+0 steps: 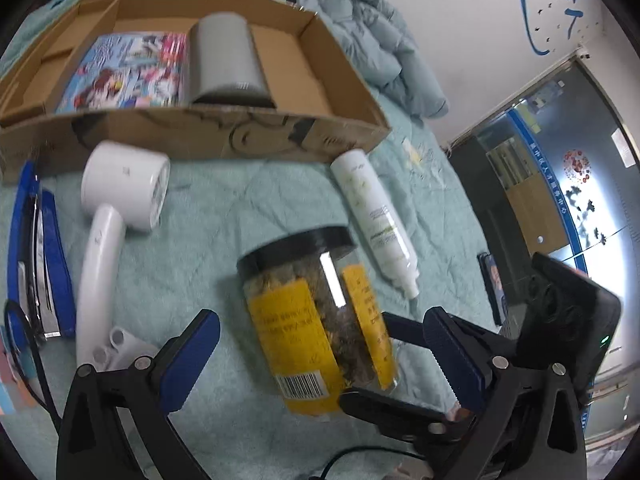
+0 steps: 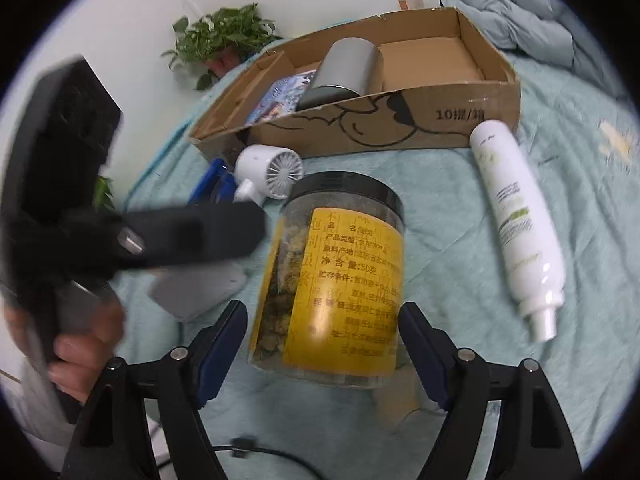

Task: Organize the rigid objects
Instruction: 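Grasp the yellow-labelled jar with both grippers and lift it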

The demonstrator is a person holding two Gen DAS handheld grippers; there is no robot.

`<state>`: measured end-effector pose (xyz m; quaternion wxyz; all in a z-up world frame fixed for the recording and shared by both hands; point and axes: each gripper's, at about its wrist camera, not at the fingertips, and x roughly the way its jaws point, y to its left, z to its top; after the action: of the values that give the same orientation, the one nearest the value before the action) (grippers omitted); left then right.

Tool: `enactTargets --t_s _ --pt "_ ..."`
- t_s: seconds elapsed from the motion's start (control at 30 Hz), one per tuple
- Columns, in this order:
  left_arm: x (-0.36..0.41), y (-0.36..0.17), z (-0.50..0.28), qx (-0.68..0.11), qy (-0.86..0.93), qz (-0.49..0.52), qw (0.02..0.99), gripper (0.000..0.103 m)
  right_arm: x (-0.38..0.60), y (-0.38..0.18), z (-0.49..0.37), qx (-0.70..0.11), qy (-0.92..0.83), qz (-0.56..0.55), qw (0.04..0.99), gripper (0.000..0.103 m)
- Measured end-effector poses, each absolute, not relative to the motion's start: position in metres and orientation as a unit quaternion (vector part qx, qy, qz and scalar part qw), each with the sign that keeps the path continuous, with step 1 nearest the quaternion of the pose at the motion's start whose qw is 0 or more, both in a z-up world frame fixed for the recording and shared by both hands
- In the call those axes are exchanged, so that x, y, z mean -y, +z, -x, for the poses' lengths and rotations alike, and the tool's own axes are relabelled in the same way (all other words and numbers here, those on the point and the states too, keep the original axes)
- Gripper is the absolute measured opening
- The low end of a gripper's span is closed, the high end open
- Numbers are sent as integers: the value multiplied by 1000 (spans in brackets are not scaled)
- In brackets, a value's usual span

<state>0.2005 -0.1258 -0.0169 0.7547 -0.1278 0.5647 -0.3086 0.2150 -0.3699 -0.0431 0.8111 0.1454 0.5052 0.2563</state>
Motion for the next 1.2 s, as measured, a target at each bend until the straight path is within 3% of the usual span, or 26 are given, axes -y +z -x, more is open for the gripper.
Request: enactTargets --t_s 0.3,0.53,0.67,1.2 --pt "141 -39 -209 -588 -315 124 735 100 364 -62 -231 -532 258 -173 788 84" --pt "154 -50 -212 -603 -296 83 736 90 347 -71 -234 -541 265 -162 782 87" --pt "147 -54 -213 -601 -296 102 735 89 341 -71 -234 -540 263 -150 785 88" --pt "139 -40 -201 -576 -318 96 747 83 332 -65 -230 -541 247 -122 794 87"
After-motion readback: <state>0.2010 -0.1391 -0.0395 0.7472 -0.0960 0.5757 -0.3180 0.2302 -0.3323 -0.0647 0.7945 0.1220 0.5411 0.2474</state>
